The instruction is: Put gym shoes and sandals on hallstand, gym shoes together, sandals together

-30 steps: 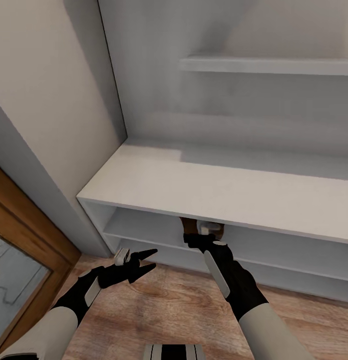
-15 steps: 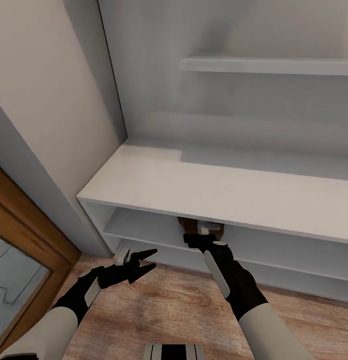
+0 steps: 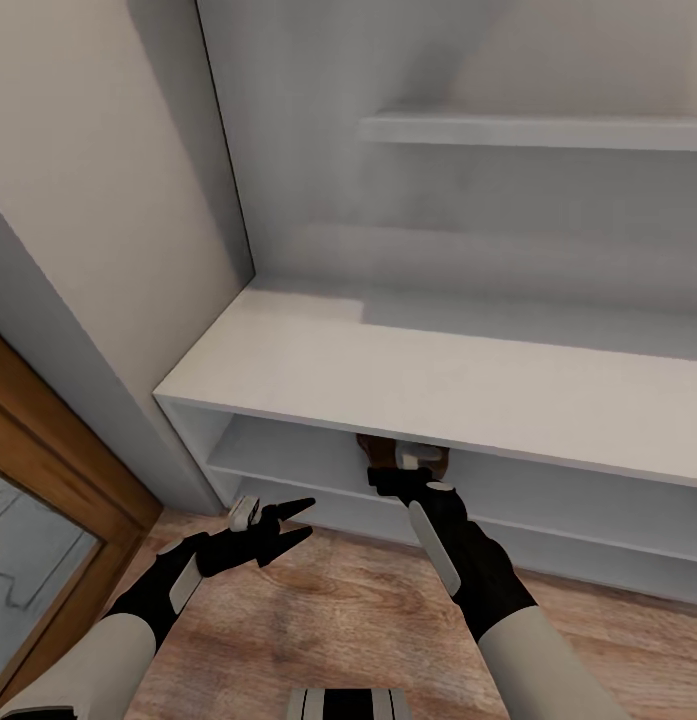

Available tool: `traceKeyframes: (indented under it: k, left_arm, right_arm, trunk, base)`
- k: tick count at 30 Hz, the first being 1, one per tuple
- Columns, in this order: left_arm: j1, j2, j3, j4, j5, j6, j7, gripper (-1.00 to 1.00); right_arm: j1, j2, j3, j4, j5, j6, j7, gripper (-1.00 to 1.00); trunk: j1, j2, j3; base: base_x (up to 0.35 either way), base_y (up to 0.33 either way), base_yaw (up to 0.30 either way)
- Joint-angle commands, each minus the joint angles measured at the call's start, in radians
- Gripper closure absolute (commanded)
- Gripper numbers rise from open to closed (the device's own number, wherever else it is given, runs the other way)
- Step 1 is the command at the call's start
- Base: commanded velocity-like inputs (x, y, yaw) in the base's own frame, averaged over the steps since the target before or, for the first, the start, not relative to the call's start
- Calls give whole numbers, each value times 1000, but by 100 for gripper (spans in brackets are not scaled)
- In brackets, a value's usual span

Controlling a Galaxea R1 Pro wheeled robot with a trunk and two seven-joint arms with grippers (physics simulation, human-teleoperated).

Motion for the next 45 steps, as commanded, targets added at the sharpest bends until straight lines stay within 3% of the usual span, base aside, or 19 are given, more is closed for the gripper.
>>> traceKeyframes:
  k: [1, 30, 45]
  left_arm:
    - [0, 0, 0, 0, 1, 0, -3, -100]
    - [-1, 0, 0, 2, 1, 0, -3, -100]
    - [-1, 0, 0, 2, 1, 0, -3, -100]
  right_arm:
    - [-1, 0, 2, -1, -10, 3, -10, -100]
    - [0, 0, 6, -3, -11, 3, -7, -100]
    - [2, 0, 7, 0, -11, 2, -8, -100]
  trunk:
    - [0, 0, -1]
    - [0, 0, -1]
    - [0, 0, -1]
  base:
    - [0, 0, 0]
    - [-292, 0, 0]
    - [-27, 0, 0]
